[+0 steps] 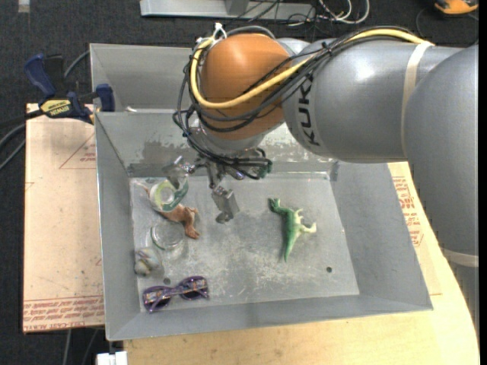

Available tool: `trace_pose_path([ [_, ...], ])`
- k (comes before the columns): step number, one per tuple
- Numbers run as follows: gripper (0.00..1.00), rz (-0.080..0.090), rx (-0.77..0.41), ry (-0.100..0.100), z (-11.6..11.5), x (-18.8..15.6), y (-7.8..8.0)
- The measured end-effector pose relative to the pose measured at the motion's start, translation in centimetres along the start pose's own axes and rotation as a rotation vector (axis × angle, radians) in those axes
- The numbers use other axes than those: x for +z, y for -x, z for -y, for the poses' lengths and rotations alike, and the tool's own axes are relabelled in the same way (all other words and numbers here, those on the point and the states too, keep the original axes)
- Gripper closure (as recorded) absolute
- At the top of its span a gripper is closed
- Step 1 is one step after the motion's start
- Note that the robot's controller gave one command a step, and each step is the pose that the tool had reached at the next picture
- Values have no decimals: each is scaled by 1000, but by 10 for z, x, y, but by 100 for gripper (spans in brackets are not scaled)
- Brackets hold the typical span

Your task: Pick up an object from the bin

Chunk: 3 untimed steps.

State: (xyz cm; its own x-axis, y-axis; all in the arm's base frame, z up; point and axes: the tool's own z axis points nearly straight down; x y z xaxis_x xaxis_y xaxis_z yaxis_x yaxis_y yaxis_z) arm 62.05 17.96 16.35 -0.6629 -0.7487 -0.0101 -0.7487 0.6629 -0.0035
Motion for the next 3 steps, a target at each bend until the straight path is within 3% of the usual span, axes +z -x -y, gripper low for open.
trace_pose_path([
  [1, 0, -5, 215, 6, 4, 66, 20],
  [2, 0, 6, 285, 0, 2, 93, 3],
  [3, 100, 0, 214, 5, 4, 91, 14],
])
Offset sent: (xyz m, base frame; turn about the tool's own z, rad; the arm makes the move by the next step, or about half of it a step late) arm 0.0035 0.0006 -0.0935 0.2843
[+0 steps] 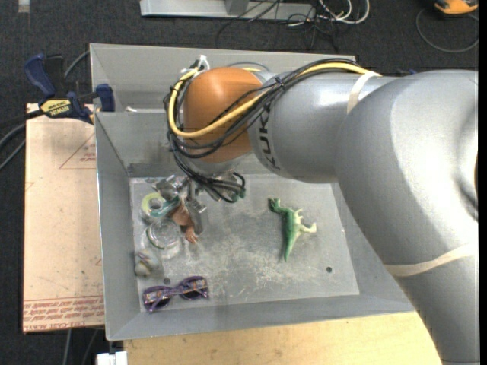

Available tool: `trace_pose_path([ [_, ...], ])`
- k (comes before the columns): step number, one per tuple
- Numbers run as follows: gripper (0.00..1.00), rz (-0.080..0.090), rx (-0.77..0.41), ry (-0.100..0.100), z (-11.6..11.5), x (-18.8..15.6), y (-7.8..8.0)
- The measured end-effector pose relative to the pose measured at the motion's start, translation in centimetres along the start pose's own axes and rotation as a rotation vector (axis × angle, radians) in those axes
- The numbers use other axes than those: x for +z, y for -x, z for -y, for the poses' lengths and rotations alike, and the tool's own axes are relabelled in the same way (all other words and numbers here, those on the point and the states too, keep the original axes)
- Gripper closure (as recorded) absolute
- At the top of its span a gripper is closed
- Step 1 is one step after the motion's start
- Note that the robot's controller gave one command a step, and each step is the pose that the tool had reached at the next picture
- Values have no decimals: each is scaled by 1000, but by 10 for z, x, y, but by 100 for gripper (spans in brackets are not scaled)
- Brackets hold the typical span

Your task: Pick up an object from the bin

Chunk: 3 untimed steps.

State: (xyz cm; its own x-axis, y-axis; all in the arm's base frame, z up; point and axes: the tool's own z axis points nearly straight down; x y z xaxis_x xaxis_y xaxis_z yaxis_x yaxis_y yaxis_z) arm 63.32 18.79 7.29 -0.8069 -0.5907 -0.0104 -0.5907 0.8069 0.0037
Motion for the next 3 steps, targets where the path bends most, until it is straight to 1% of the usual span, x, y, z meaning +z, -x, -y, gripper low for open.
trace_pose_path([
  [2, 100, -1, 0, 1, -1, -5, -1],
  [3, 100, -2, 0, 4, -2, -36, -1],
])
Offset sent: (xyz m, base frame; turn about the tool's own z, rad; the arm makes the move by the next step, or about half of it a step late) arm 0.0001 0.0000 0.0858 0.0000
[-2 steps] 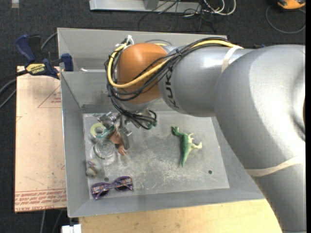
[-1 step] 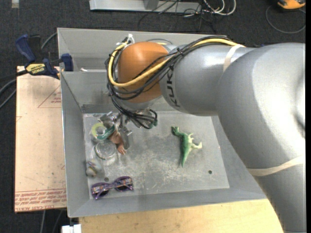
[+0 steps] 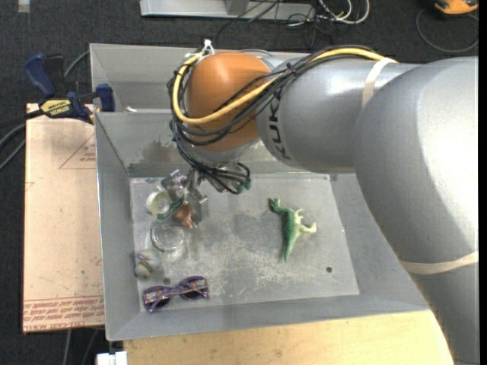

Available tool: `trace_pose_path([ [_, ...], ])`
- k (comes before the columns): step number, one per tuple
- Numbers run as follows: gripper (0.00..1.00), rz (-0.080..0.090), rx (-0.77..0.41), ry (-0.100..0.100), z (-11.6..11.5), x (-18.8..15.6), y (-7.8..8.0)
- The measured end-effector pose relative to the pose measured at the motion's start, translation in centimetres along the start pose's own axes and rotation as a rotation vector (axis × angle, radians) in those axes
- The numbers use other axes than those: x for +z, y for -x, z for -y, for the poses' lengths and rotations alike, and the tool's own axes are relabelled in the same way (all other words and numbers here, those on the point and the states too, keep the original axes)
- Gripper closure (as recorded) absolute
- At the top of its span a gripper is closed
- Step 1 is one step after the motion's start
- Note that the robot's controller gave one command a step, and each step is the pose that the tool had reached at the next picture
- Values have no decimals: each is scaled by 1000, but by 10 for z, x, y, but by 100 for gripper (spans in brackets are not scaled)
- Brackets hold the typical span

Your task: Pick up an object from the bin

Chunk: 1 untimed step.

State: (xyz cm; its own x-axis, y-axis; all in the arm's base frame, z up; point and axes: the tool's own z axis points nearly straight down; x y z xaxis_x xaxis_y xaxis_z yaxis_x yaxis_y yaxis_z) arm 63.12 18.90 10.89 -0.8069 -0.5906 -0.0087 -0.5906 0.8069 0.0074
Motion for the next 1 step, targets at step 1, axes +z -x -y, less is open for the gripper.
trace_pose_path([
  [1, 100, 7, -1, -4, 0, -27, 2],
])
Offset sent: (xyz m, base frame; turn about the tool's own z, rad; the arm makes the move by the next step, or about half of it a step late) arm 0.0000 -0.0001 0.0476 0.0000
